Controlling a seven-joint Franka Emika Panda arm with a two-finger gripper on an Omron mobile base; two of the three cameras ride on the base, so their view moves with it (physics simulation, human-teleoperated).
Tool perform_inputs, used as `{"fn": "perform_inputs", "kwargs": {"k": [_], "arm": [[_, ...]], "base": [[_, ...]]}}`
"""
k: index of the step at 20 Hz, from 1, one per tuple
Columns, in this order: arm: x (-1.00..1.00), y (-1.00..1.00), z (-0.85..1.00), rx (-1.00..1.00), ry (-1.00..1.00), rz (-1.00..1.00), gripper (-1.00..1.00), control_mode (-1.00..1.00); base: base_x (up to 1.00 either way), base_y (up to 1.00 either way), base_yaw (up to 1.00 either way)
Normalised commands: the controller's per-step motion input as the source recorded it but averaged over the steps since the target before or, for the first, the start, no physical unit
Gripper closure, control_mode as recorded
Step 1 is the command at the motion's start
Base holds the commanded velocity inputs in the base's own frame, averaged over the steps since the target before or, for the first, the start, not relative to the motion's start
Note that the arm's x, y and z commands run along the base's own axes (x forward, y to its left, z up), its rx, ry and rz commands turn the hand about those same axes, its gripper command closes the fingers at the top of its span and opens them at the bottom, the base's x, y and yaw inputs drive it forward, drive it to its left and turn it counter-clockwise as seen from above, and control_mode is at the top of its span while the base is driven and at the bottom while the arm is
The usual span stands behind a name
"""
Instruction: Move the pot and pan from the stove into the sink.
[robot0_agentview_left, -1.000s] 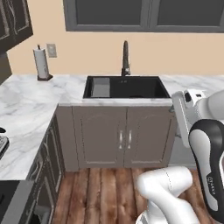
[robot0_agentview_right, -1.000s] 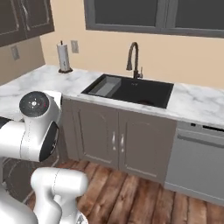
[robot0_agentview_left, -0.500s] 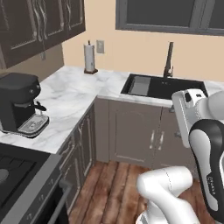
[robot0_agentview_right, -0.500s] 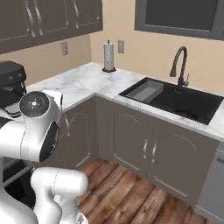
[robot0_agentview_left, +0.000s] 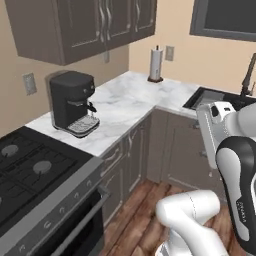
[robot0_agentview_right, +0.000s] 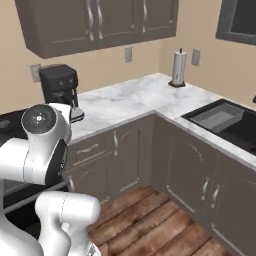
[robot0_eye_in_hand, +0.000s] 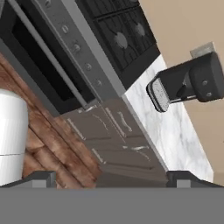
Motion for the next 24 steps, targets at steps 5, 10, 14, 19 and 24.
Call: {"fn": "perform_inputs", "kwargs": {"k": [5,10,14,19,24], "arm": [[0.00,0.00,0.00,0.00,0.00,0.00,-1.00,1.00],[0.00,0.00,0.00,0.00,0.00,0.00,-1.00,1.00],[0.00,0.00,0.00,0.00,0.00,0.00,-1.00,1.00],[0.00,0.00,0.00,0.00,0.00,0.00,-1.00,1.00],[0.00,0.00,0.00,0.00,0.00,0.00,-1.00,1.00]], "base": [[-0.13,0.00,0.50],[-0.13,0.00,0.50],[-0.12,0.00,0.50],[-0.12,0.00,0.50],[-0.10,0.00,0.49]]}}
